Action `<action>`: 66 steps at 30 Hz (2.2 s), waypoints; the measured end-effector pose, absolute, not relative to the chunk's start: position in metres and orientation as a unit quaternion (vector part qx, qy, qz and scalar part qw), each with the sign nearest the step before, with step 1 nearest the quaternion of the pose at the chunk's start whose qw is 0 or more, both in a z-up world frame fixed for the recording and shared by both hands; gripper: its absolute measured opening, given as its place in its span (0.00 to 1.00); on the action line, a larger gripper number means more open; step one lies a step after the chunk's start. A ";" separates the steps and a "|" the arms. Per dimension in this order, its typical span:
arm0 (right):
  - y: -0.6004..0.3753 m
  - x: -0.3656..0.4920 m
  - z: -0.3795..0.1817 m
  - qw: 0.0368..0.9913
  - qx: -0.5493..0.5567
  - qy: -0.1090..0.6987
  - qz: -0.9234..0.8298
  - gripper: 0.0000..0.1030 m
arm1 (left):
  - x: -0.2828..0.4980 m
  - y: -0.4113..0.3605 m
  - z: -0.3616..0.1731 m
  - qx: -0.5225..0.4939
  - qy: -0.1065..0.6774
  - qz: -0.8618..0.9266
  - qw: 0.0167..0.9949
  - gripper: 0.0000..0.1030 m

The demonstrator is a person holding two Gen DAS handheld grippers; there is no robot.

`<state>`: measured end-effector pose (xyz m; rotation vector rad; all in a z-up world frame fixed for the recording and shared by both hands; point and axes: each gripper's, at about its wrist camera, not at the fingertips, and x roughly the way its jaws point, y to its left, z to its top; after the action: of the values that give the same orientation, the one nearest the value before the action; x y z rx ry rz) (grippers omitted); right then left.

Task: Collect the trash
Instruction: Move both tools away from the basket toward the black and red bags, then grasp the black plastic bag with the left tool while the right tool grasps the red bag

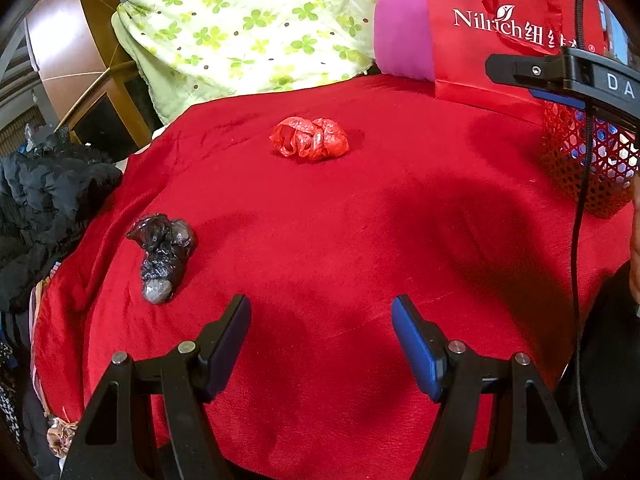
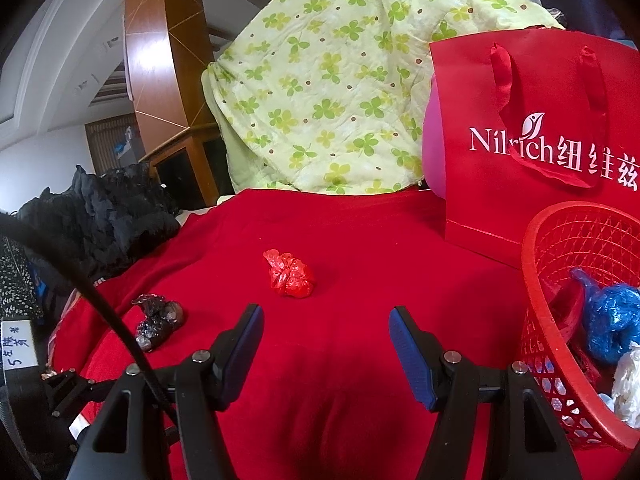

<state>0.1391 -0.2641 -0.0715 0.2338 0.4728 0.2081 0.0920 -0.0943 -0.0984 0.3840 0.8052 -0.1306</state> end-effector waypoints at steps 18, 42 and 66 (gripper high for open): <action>-0.244 0.197 -0.095 0.923 0.153 0.323 0.143 0.67 | 0.120 -0.044 -0.111 0.136 0.409 -0.038 0.901 0.71; -0.176 0.388 -0.143 0.885 0.188 0.374 0.203 0.67 | 0.230 0.128 -0.111 0.011 0.423 0.040 0.905 0.71; -0.149 0.407 -0.169 0.877 0.139 0.409 0.210 0.53 | 0.273 0.079 -0.140 0.012 0.447 -0.013 0.894 0.44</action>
<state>0.4071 -0.1492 -0.1693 0.2901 0.8528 0.4389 0.2734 0.0793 -0.1402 0.0253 0.9272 -0.0268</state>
